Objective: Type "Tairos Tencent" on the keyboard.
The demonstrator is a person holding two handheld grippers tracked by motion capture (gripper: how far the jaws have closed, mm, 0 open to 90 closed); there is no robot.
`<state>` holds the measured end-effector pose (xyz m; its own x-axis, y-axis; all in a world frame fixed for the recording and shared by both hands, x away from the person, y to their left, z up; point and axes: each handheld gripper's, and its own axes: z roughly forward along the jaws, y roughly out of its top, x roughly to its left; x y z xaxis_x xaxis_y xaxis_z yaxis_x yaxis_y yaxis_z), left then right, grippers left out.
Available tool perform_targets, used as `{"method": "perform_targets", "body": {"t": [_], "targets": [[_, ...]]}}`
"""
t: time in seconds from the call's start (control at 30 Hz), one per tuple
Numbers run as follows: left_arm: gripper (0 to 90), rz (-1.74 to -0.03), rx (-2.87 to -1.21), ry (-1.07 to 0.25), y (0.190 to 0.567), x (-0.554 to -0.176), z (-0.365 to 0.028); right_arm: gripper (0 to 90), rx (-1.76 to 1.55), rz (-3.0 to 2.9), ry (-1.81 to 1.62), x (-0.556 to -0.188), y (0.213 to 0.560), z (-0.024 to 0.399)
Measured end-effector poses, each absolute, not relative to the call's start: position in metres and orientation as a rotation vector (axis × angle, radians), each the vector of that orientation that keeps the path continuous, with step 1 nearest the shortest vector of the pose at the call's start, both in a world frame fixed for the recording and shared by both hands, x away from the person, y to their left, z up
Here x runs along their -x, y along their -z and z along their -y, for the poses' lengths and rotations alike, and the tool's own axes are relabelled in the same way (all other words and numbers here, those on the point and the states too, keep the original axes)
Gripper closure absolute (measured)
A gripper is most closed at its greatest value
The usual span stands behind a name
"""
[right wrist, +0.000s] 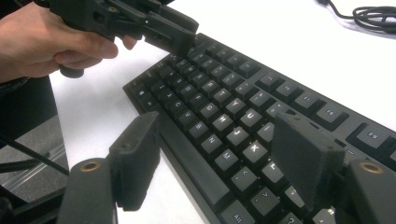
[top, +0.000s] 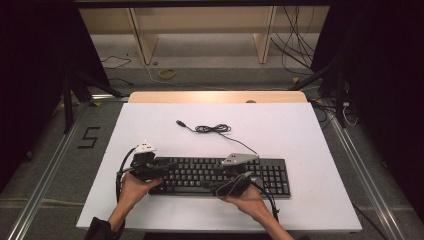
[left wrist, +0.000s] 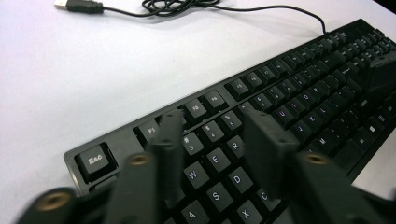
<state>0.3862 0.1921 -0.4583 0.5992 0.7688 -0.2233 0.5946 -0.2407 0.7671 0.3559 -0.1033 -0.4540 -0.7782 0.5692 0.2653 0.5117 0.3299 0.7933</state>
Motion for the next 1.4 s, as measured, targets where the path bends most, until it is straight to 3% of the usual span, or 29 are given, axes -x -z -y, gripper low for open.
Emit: {"method": "perform_targets", "body": {"t": [0.3, 0.47, 1.4], "targets": [[83.7, -1.083, -1.988, -0.248, 0.460, -0.390, -0.186, 33.6, -1.015, -2.517, -1.462, -0.355, 0.454, 0.102], [88.9, -1.092, -2.003, -0.241, 0.463, -0.394, -0.185, 33.6, -1.009, -2.515, -1.463, -0.355, 0.454, 0.102], [89.2, -1.098, -2.099, -0.175, 0.476, -0.397, -0.173, 33.6, -1.006, -2.518, -1.462, -0.354, 0.454, 0.101]]}}
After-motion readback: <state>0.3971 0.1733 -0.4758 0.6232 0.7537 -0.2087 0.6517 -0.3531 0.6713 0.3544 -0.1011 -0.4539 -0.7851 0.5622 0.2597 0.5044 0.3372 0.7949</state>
